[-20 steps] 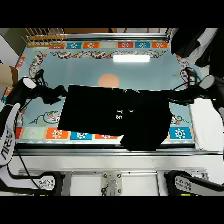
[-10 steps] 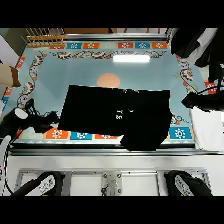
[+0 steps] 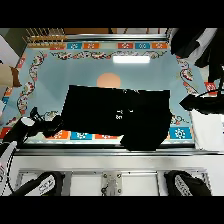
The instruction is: Fold the clothes and pants, and hang the long-sleeved shirts on hangers.
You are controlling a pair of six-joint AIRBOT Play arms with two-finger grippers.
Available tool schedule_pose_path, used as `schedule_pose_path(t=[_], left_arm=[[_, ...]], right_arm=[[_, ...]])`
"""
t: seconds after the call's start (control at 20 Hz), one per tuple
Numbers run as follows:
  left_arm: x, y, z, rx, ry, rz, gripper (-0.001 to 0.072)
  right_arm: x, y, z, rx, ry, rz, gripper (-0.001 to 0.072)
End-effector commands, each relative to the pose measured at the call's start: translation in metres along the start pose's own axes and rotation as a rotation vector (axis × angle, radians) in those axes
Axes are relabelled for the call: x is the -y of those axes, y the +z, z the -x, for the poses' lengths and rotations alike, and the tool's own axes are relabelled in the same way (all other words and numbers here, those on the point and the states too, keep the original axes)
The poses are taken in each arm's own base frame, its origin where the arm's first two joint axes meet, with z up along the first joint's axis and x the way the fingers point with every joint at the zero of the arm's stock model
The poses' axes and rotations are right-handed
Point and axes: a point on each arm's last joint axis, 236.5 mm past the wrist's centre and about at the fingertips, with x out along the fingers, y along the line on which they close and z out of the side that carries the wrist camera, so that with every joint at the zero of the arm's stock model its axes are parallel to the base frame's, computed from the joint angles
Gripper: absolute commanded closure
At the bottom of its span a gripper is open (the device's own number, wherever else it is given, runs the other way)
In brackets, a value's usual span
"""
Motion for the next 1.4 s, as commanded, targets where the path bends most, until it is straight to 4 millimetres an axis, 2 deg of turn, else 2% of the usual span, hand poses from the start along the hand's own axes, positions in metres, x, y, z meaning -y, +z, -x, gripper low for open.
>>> schedule_pose_path(t=[0.0, 0.05, 0.1, 0.15, 0.2, 0.3, 0.35, 0.45, 0.6, 0.65, 0.75, 0.9, 1.25, 1.3, 1.35], left_arm=[[0.029, 0.013, -0.011, 0.032, -0.036, -0.032, 0.0165], [0.04, 0.019, -0.011, 0.044, -0.046, -0.053, 0.0169], [0.049, 0.023, -0.011, 0.051, -0.054, -0.072, 0.0393], [0.058, 0.029, -0.009, 0.061, -0.064, -0.087, 0.0676], [0.064, 0.034, -0.006, 0.071, -0.073, -0.098, 0.0699], [0.071, 0.037, 0.006, 0.087, -0.082, -0.127, 0.0699], [0.069, 0.036, 0.013, 0.094, -0.068, -0.16, 0.0699], [0.058, 0.023, 0.025, 0.095, -0.033, -0.219, 0.0699], [0.032, -0.011, 0.036, 0.053, 0.013, -0.266, 0.0699], [0.026, -0.022, 0.038, 0.044, 0.014, -0.268, 0.0699], [0.02, -0.034, 0.043, 0.056, 0.005, -0.272, 0.0698], [0.019, -0.043, 0.052, 0.078, -0.012, -0.286, 0.0699], [0.028, -0.041, 0.07, 0.14, -0.047, -0.312, 0.0699], [0.029, -0.04, 0.071, 0.145, -0.049, -0.314, 0.0699], [0.03, -0.04, 0.072, 0.148, -0.051, -0.315, 0.0699]], right_arm=[[-0.003, 0.001, 0.0, 0.005, 0.014, -0.005, 0.0202], [-0.004, 0.001, 0.0, 0.005, 0.016, -0.006, 0.0202], [-0.004, 0.0, 0.0, 0.004, 0.016, -0.007, 0.0202], [-0.003, -0.001, -0.001, 0.0, 0.015, -0.008, 0.0202], [-0.001, -0.003, -0.003, -0.007, 0.013, -0.013, 0.0202], [0.009, -0.018, -0.011, -0.053, -0.004, -0.034, 0.0202], [0.016, -0.034, -0.018, -0.103, -0.011, -0.06, 0.0202], [0.036, -0.077, -0.038, -0.225, -0.026, -0.14, 0.0201], [0.059, -0.154, -0.073, -0.391, -0.052, -0.324, 0.0201], [0.061, -0.179, -0.084, -0.436, -0.052, -0.358, 0.0201], [0.055, -0.213, -0.103, -0.48, -0.027, -0.412, 0.0201], [0.034, -0.232, -0.125, -0.485, 0.077, -0.478, 0.0202], [0.021, -0.237, -0.144, -0.503, 0.094, -0.41, 0.0205], [0.017, -0.236, -0.146, -0.495, 0.1, -0.394, 0.0281], [0.015, -0.234, -0.148, -0.486, 0.102, -0.375, 0.0447]])
